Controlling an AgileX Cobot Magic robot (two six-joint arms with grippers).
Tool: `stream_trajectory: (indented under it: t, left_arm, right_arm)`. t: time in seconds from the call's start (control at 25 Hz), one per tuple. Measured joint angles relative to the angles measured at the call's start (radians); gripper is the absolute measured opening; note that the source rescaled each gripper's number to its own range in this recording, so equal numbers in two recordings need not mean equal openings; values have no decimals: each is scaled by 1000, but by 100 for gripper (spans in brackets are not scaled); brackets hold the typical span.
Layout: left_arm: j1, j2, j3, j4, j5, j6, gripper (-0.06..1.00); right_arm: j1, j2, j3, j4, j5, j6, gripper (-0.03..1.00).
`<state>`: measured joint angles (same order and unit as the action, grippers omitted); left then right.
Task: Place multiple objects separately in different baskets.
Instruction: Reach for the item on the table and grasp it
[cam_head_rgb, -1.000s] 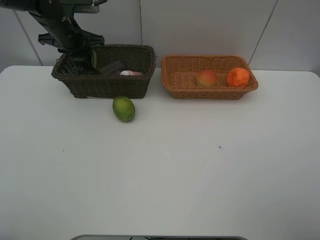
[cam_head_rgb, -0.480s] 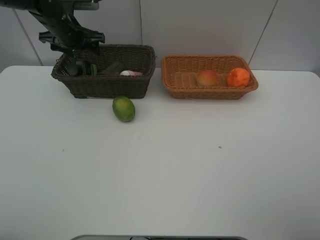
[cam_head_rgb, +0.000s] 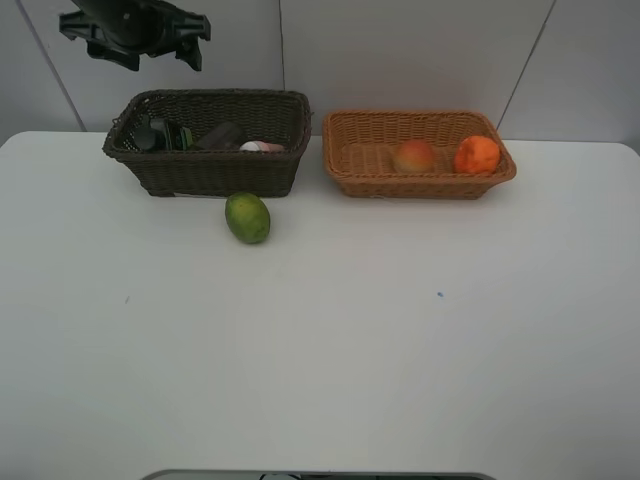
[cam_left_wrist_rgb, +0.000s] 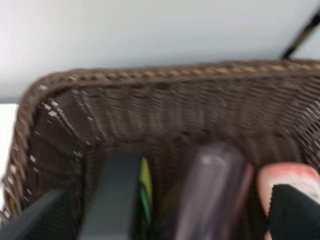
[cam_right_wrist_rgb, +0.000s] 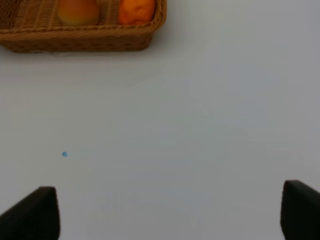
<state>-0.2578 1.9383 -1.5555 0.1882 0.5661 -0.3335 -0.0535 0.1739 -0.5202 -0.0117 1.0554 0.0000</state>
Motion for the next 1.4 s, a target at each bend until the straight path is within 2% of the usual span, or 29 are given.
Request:
stream_trajectory:
  t: [0.28, 0.6, 0.76, 0.92, 1.12, 1.28, 1.4]
  left_arm:
    - [-143, -11, 0, -4, 180, -15, 100]
    - [-261, -13, 0, -9, 317, -195, 100]
    - [-305, -14, 19, -8, 325, -312, 100]
    - [-329, -14, 97, -8, 329, -391, 100]
    - [-330, -14, 178, -8, 298, -420, 100]
    - [-330, -8, 188, -8, 221, -447, 100]
    - [-329, 12, 190, -9, 201, -451, 100]
  right_arm:
    - [0, 0, 0, 0, 0, 7, 91]
    - [0, 0, 0, -3, 0, 7, 91]
    - [0, 0, 0, -3, 0, 7, 91]
    - [0, 0, 0, -3, 0, 7, 91]
    - [0, 0, 0, -3, 0, 7, 91]
    - [0, 0, 0, -3, 0, 7, 91]
    - [0, 0, 0, -3, 0, 7, 91]
